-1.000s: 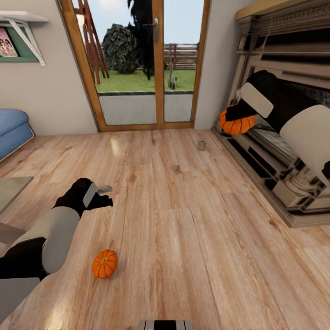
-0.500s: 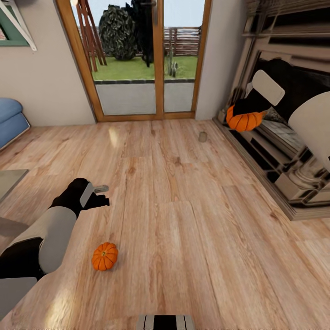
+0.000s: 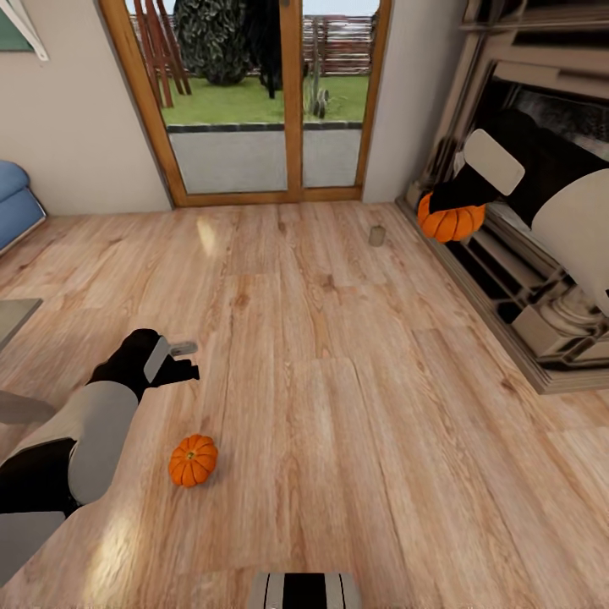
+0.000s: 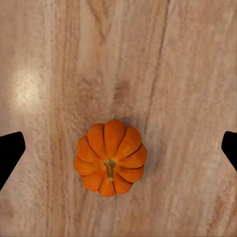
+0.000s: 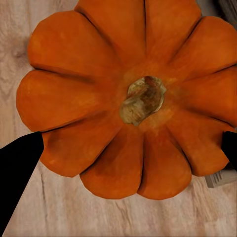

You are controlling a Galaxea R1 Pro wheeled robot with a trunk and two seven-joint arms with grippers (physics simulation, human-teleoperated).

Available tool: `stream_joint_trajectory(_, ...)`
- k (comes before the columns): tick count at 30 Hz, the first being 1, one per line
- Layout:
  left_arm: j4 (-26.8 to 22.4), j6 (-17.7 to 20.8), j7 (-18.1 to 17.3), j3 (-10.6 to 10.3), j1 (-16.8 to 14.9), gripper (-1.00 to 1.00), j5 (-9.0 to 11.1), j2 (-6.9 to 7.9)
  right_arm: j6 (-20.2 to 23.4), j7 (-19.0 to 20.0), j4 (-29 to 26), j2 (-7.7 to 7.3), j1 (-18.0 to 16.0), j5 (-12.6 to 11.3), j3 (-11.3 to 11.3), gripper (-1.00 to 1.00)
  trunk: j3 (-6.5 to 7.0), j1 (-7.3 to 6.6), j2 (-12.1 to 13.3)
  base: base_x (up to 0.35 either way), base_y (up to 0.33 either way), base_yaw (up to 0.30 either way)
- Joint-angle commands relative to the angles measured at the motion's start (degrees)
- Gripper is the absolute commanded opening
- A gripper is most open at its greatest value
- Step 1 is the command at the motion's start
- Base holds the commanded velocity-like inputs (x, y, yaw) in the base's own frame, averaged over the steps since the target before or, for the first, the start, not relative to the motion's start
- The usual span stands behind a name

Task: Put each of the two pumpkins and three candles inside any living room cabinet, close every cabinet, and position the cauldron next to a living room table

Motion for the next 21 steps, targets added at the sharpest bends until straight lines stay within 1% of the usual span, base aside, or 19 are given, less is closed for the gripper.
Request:
stream_joint_trajectory(1, -0.04, 0.22, 0.03, 0.34, -0.03, 1.00, -0.21, -0.06, 0.10, -0.39, -0.17, -0.05, -0.08, -0.54, 0.37, -1.00, -0.27, 0.01, -0.04, 0.000, 0.000, 0.000)
stream_joint_trajectory(10, 0.33, 0.61, 0.81, 0.38, -0.03, 1.00, -0.25, -0.23, 0.21, -0.46, -0.07, 0.04, -0.09, -0.73, 0.39, -1.00, -2.26, 0.24, -0.16, 0.000, 0.000, 0.000)
stream_joint_trajectory(13, 0.39, 0.87, 1.93, 0.57, -0.03, 1.00, -0.24, -0.19, 0.25, -0.47, -0.01, -0.01, -0.07, -0.72, 0.35, -1.00, -2.93, 0.32, -0.20, 0.000, 0.000, 0.000)
stream_joint_trajectory(14, 0.41, 1.26, 2.83, 0.99, -0.03, 1.00, -0.21, -0.20, 0.25, -0.48, 0.01, -0.02, -0.08, -0.72, 0.34, -1.00, -3.15, 0.34, -0.21, 0.000, 0.000, 0.000)
stream_joint_trajectory(15, 0.42, 1.82, 3.77, 1.83, -0.03, 1.00, -0.22, -0.20, 0.26, -0.49, 0.02, -0.03, -0.08, -0.73, 0.34, -1.00, -3.37, 0.37, -0.23, 0.000, 0.000, 0.000)
stream_joint_trajectory(16, 0.42, 2.06, 4.14, 2.37, -0.03, 1.00, -0.22, -0.17, 0.26, -0.49, 0.02, -0.03, -0.08, -0.73, 0.34, -1.00, -3.59, 0.39, -0.24, 0.000, 0.000, 0.000)
stream_joint_trajectory(17, 0.42, 2.49, 4.68, 3.48, -0.03, 1.00, -0.22, -0.08, 0.26, -0.49, 0.02, -0.04, -0.08, -0.73, 0.34, -1.00, -3.81, 0.42, -0.25, 0.000, 0.000, 0.000)
stream_joint_trajectory(18, 0.43, 2.66, 4.88, 3.95, -0.03, 1.00, -0.22, -0.02, 0.28, -0.48, 0.03, -0.04, -0.08, -0.73, 0.33, -1.00, -4.03, 0.45, -0.27, 0.000, 0.000, 0.000)
stream_joint_trajectory(19, 0.43, 3.12, 5.06, 4.87, -0.05, 1.00, -0.23, 0.75, 0.31, -0.48, 0.06, -0.04, -0.08, -0.73, 0.33, -1.00, -4.26, 0.47, -0.28, 0.000, 0.000, 0.000)
stream_joint_trajectory(21, 0.44, 3.39, 5.01, 5.34, -0.16, 1.00, -0.26, 1.47, 0.33, -0.48, 0.09, -0.04, -0.08, -0.73, 0.33, -1.00, -4.70, 0.52, -0.31, 0.000, 0.000, 0.000)
